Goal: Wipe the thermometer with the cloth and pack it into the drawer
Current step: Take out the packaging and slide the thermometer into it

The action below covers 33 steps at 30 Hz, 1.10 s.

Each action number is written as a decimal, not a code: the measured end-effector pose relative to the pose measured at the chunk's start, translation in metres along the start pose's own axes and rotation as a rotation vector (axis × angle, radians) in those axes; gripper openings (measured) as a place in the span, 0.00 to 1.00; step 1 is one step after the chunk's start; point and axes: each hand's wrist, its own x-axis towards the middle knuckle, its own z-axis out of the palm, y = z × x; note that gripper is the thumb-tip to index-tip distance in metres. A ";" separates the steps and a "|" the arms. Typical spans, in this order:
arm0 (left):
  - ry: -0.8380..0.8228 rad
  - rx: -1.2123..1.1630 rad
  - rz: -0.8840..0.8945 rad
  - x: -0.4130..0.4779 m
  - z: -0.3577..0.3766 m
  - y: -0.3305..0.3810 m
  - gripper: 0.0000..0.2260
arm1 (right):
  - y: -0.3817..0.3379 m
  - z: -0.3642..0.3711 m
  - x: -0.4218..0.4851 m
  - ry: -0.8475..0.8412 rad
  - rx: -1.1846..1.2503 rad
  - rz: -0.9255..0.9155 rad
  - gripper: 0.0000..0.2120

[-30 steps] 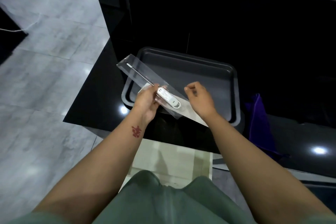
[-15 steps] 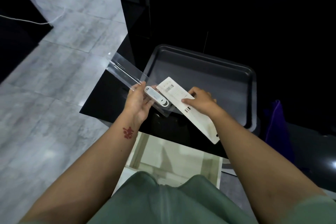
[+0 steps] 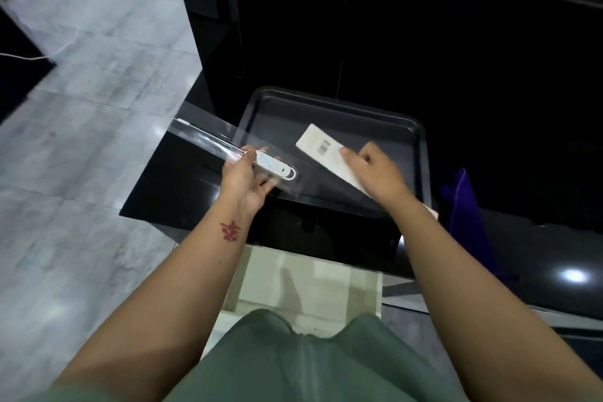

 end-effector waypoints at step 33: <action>-0.062 0.068 -0.001 -0.004 0.002 0.006 0.12 | 0.000 -0.001 -0.028 0.092 -0.471 -0.182 0.27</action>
